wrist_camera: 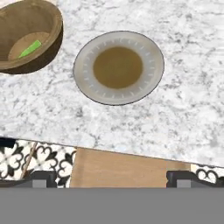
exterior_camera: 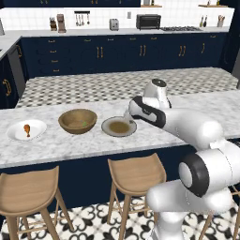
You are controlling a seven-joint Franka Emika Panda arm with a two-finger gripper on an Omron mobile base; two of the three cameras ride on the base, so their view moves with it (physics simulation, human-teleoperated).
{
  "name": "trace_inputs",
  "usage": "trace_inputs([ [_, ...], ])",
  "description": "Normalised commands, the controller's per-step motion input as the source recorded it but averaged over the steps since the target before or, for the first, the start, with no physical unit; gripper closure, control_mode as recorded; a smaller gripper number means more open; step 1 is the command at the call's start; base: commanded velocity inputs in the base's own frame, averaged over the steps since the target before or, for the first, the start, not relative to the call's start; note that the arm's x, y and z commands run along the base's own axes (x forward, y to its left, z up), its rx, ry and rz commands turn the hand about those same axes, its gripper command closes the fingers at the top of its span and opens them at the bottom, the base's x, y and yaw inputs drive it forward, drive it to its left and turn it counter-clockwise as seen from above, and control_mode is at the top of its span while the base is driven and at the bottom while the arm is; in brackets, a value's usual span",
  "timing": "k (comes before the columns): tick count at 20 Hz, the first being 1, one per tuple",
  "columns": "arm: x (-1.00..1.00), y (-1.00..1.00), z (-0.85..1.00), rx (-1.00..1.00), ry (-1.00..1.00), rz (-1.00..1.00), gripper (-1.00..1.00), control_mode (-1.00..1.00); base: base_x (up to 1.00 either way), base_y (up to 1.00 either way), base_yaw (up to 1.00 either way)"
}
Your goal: Pick the chicken drumstick and lemon wedge from their plates and place them in the bowl. Then put the bowl in the fridge.
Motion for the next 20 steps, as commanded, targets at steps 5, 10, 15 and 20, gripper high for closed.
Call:
trace_inputs([
  [5,-0.94,-0.28,0.67,0.01,0.23,-0.11,-1.0,-1.0,0.0,0.0,0.0],
  [10,-0.93,-0.33,0.04,-0.1,0.1,-0.1,-1.0,-1.0,0.0,0.0,0.0],
  [15,-0.68,-0.42,0.0,-0.04,0.04,0.0,-1.0,-1.0,0.0,0.0,0.0],
  [20,-0.26,-0.03,0.0,-0.04,0.0,0.0,-1.0,-1.0,0.0,0.0,0.0],
])
